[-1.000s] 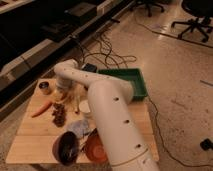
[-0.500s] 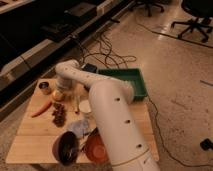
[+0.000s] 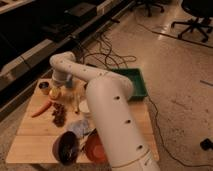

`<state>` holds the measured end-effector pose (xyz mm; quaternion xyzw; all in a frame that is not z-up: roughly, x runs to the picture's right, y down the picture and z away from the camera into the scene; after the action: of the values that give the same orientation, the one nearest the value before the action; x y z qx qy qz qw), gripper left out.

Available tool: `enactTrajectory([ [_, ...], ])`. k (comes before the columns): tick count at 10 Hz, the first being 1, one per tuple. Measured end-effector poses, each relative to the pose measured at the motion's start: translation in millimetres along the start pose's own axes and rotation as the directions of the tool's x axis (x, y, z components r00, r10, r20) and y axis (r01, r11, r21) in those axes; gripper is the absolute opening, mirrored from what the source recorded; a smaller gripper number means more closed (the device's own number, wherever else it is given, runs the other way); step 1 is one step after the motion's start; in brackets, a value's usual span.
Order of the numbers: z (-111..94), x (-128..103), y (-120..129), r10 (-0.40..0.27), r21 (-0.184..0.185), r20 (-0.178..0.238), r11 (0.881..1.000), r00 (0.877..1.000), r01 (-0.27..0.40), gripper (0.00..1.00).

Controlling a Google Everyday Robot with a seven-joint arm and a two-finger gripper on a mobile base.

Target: Place apple in red bowl

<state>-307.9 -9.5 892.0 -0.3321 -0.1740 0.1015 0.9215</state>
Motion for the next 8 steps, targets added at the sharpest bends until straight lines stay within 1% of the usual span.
enactTrajectory([
  [1, -15, -1, 4, 0.021, -0.030, 0.003, 0.999, 1.000, -0.021, 0.00],
  [2, -27, 6, 10, 0.043, -0.064, 0.003, 0.997, 0.999, -0.042, 0.00],
  [3, -39, 17, 19, 0.056, -0.083, 0.000, 0.995, 0.998, -0.056, 0.00],
  [4, -48, 28, 28, 0.062, -0.097, -0.005, 0.993, 0.998, -0.063, 0.00],
  [6, -77, 59, 59, 0.069, -0.127, -0.027, 0.989, 0.997, -0.072, 0.00],
  [7, -86, 67, 73, 0.065, -0.133, -0.034, 0.989, 0.997, -0.069, 0.00],
  [8, -106, 76, 96, 0.053, -0.125, -0.043, 0.990, 0.998, -0.058, 0.00],
])
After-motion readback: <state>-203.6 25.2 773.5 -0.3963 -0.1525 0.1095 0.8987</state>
